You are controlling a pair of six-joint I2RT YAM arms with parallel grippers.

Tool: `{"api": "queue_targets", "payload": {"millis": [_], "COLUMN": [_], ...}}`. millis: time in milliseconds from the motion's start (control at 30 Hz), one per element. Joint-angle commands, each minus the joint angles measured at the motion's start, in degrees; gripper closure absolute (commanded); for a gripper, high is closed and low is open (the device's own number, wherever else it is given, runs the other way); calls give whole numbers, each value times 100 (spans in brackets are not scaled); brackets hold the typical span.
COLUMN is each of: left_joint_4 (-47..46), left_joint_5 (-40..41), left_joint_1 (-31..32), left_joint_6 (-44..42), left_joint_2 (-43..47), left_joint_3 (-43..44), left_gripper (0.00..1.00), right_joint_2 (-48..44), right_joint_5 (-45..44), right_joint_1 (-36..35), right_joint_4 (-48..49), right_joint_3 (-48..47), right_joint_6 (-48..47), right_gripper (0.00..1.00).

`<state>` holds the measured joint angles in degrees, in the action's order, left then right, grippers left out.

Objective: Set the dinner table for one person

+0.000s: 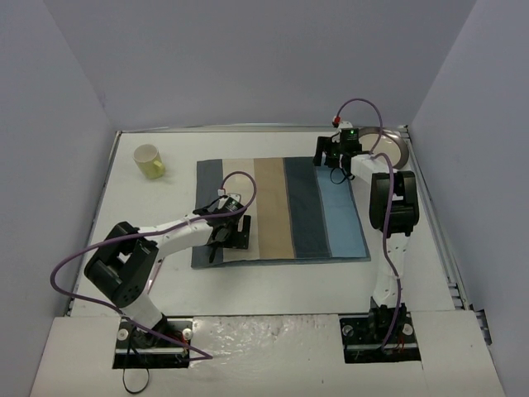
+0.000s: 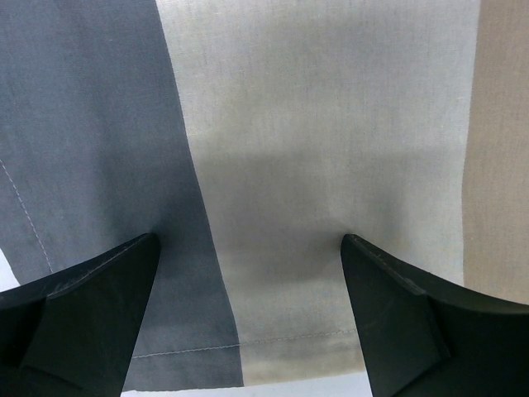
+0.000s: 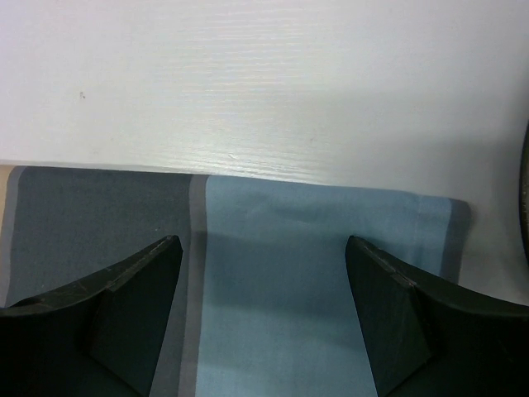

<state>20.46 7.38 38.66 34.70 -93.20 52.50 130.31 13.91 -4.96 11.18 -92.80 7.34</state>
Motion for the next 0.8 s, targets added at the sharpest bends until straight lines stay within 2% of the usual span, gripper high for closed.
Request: {"api": "queue_targets", "payload": {"millis": [0,367,567,733,767], "left_joint_4": [951,1133,1127,1129,1115], "left_joint_5": [175,446,500,518,514], "left_joint_1": [-122,-122,-114,-113,-113], "left_joint_6": [186,99,38,2,2], "left_joint_2": [-235,-180,-94,-68,-58], "left_joint_3": [-459,-130,144,125,95], "left_gripper": [12,12,12,12,12], "right_joint_2": [21,-366,-1149,-1531,-1559], "right_joint_5": [-163,-345,-709,-878,-914], "right_joint_1": [127,119,47,57,48], "right_joint_4": [-146,-570,-616,-695,-700], "right_joint_3": [-297,-994,-267,590,700], "right_joint_6": [-33,-285,-98,184,238], "right_gripper": [22,22,25,35,40]}}
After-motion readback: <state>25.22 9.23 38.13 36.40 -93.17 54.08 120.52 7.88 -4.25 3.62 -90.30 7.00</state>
